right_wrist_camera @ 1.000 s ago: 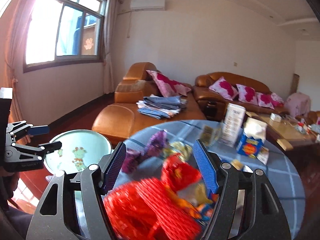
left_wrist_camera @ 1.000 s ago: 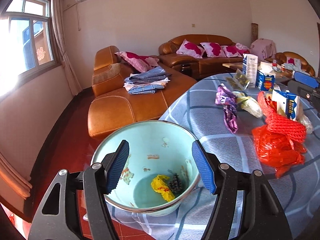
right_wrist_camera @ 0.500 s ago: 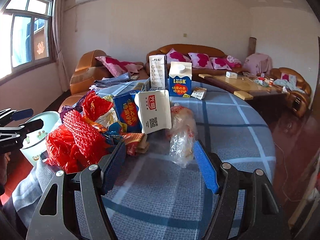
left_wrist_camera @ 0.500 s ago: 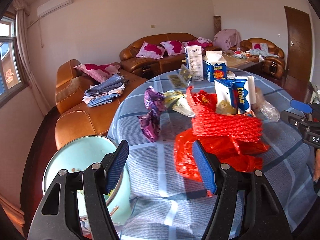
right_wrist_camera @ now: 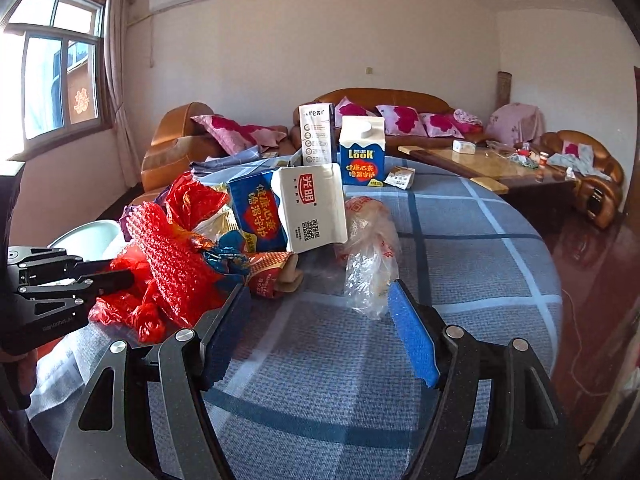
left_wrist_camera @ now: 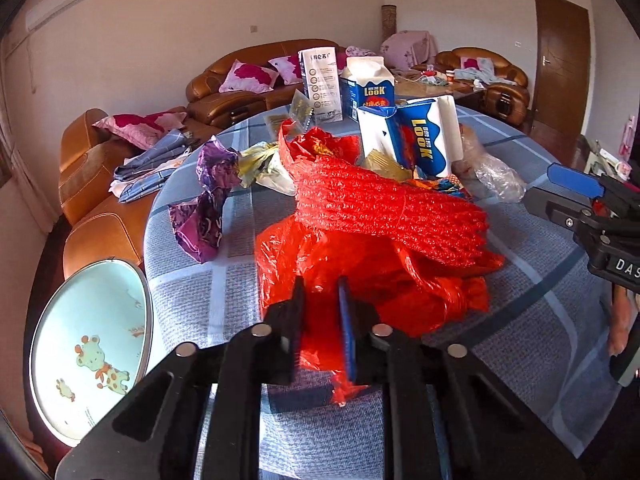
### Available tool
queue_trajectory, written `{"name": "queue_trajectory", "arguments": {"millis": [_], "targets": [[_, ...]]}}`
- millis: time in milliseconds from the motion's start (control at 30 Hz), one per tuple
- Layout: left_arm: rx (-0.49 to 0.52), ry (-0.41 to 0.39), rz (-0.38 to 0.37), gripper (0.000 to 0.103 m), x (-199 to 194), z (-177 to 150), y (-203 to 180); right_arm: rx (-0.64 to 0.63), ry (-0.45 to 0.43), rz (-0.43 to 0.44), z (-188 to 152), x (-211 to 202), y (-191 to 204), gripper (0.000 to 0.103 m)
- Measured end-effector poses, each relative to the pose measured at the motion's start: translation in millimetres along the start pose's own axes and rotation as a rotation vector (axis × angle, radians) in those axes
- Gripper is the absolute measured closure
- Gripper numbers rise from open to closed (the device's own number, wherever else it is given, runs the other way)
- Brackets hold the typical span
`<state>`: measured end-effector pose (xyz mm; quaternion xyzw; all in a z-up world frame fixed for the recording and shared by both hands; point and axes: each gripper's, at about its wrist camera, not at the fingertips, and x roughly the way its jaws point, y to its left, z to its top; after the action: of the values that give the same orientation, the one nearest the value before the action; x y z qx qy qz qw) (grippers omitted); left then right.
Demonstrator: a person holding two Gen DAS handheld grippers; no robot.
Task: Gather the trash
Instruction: 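Grasp the red plastic bag with the left tool while the right tool grasps the red mesh net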
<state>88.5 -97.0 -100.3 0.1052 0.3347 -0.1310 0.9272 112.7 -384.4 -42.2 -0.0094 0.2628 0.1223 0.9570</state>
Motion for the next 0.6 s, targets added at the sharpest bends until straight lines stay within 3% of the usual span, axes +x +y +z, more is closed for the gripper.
{"name": "queue_trajectory", "arguments": {"millis": [200,467,600], "targets": [[-0.011,-0.055,-0.007,0.096,-20,8,6,0.012,-0.022,-0.003,5,-6,0,0.032],[-0.021,-0.163,0.061,0.096,-58,22,20,0.000,-0.047,0.020,12,-6,13,0.032],[-0.021,-0.157,0.116,0.096,-61,20,27,-0.002,-0.042,0.036,14,-1,18,0.033]]}}
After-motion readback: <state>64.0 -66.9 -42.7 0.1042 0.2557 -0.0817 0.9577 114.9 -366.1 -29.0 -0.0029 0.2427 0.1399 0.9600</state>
